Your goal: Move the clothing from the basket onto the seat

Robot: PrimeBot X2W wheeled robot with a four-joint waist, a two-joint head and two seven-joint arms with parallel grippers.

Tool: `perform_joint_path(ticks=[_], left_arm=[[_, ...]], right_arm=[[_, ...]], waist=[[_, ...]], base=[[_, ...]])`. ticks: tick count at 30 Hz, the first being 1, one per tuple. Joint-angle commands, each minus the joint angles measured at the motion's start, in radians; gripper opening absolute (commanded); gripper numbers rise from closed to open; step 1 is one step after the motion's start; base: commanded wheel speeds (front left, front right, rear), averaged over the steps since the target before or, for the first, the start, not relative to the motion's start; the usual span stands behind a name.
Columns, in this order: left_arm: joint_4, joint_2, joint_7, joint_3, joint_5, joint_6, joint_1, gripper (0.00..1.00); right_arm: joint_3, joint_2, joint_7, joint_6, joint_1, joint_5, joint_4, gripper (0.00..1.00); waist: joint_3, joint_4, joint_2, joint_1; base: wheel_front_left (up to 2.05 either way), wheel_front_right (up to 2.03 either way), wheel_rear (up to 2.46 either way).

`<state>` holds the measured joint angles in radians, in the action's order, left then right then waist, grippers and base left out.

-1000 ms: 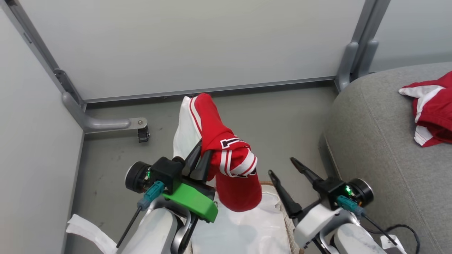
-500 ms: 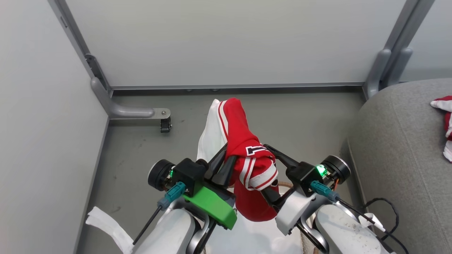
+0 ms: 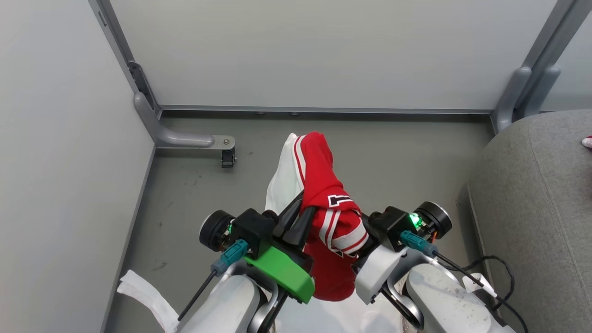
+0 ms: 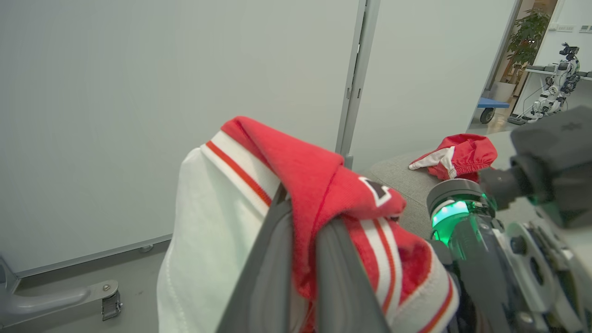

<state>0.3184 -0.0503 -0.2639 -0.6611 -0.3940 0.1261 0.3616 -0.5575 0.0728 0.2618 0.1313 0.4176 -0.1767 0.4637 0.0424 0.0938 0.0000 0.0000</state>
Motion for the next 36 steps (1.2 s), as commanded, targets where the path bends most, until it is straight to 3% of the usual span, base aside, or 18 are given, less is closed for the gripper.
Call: perform_joint_path(ticks=[1, 2, 8, 27, 32, 36], left_arm=[[-0.001, -0.001, -0.001, 0.007, 0.002, -0.007, 0.015, 0.66], [0.002, -0.001, -0.001, 0.008, 0.0, -0.008, 0.013, 0.99], [0.003, -0.001, 0.0, 0.026, 0.012, -0.01, 0.001, 1.0], [0.02, -0.003, -0.001, 0.072, 0.037, 0.002, -0.005, 1.0], [0.028, -0.003, 0.0, 0.077, 0.044, 0.003, -0.006, 1.0], [0.042, -0.003, 0.0, 0.055, 0.042, 0.005, 0.021, 1.0]], right_arm=[[0.008, 0.001, 0.005, -0.001, -0.003, -0.005, 0.003, 0.0], [0.01, 0.001, 0.005, -0.001, -0.006, -0.005, 0.002, 0.0], [0.059, 0.001, 0.005, -0.001, -0.027, -0.01, -0.009, 0.0], [0.195, 0.004, 0.005, -0.001, -0.115, -0.002, -0.054, 0.0], [0.223, 0.0, 0.005, -0.001, -0.134, -0.004, -0.071, 0.0], [0.286, -0.002, 0.005, -0.001, -0.161, -0.001, -0.097, 0.0]], waist=[[0.002, -0.009, 0.0, 0.0], [0.003, -0.015, 0.0, 0.0], [0.009, -0.092, 0.0, 0.0], [0.05, -0.54, 0.0, 0.0], [0.054, -0.618, 0.0, 0.0], [0.07, -0.63, 0.0, 0.0]], base=[[0.0, 0.0, 0.0], [0.0, 0.0, 0.0], [0.0, 0.0, 0.0], [0.0, 0.0, 0.0], [0.0, 0.0, 0.0], [0.0, 0.0, 0.0]])
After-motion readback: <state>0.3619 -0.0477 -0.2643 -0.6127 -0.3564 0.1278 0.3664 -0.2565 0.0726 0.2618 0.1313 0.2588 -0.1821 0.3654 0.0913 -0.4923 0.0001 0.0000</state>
